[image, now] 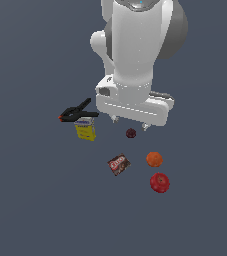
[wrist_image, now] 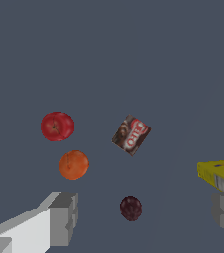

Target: Pick up a designated object from a clutter of objects.

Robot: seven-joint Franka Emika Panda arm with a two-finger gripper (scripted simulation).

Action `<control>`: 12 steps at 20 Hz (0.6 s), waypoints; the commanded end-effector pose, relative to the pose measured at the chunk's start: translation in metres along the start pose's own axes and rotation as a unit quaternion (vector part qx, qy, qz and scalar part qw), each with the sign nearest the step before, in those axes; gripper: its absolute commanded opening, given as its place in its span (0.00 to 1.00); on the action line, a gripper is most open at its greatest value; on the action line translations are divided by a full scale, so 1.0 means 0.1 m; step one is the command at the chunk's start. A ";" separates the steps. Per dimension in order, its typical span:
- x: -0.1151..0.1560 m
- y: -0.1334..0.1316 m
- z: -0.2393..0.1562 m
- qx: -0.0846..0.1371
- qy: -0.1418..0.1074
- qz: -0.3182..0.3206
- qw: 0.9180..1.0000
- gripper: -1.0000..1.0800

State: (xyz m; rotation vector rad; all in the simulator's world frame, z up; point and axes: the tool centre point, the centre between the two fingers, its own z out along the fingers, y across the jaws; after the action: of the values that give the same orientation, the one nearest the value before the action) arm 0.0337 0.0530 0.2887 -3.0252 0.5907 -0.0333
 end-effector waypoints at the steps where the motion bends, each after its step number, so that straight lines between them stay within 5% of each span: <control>1: 0.00 -0.07 0.10 0.000 -0.001 0.027 1.000 0.96; 12: -0.05 -0.38 0.52 -0.004 -0.005 0.145 0.989 0.96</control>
State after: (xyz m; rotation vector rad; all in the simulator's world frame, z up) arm 0.0436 0.0882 0.2448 -2.9276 0.9738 -0.0036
